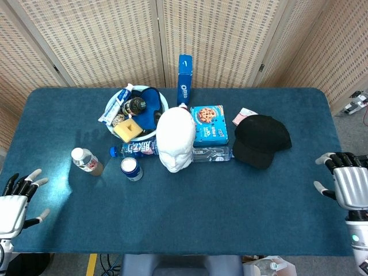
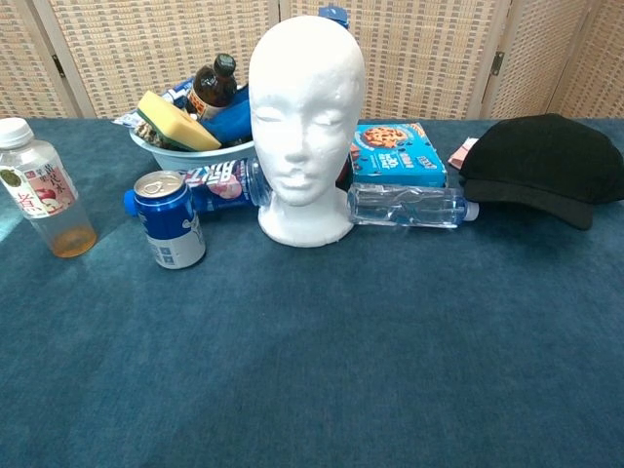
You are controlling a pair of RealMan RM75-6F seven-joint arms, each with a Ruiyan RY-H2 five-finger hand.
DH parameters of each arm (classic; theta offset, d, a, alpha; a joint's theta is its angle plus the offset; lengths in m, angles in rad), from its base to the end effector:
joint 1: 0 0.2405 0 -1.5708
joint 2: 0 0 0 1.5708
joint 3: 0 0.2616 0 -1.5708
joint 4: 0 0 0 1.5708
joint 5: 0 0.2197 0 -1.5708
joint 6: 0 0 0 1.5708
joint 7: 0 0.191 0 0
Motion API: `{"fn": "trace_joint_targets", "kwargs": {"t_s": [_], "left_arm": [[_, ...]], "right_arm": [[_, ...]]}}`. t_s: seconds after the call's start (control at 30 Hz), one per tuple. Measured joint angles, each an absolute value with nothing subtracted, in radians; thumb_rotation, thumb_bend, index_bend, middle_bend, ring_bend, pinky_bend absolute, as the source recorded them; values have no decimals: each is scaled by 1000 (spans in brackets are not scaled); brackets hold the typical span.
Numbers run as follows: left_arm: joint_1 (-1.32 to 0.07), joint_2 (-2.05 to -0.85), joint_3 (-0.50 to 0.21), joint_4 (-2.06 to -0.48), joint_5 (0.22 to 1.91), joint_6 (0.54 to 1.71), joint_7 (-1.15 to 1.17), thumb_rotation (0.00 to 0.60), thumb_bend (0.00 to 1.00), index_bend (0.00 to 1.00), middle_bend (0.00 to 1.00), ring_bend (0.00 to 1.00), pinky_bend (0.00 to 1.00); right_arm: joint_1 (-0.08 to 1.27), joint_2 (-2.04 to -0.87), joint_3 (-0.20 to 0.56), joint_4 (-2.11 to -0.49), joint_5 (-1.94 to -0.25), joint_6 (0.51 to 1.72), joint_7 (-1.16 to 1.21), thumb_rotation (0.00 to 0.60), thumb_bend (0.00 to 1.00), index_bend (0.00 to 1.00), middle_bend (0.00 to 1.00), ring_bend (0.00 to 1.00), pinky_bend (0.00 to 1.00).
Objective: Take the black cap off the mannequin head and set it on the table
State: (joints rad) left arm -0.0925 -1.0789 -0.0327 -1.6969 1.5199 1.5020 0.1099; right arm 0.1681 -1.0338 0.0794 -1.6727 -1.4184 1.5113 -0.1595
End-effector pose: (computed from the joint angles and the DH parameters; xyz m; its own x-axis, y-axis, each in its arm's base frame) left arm -0.3003 0.2265 0.1557 0.4565 -0.0010 0.8897 0.8890 -0.0398 -0.4562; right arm -0.3011 -0.2604 0.1905 0.5441 0.0894 0.8342 -0.8378 0.0046 0.5460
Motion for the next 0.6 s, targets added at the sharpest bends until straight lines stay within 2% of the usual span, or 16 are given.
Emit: {"fn": "trace_joint_targets", "kwargs": {"t_s": [0.2, 0.37, 0.6], "left_arm": [[-85, -1085, -30, -1705, 1533, 1520, 121, 600, 170, 251, 113, 133, 21], [-77, -1084, -24, -1712, 1535, 1524, 123, 600, 170, 251, 113, 133, 21], [-73, -1086, -22, -1705, 1533, 1523, 111, 600, 170, 250, 113, 133, 21]], "right_arm": [[129, -948, 13, -1729, -1447, 1468, -144, 600, 25, 259, 234, 146, 156], [112, -947, -2, -1730, -1478, 1466, -125, 600, 25, 252, 225, 133, 142], [97, -1004, 0, -1678, -1509, 1490, -96, 600, 25, 252, 225, 133, 142]]}}
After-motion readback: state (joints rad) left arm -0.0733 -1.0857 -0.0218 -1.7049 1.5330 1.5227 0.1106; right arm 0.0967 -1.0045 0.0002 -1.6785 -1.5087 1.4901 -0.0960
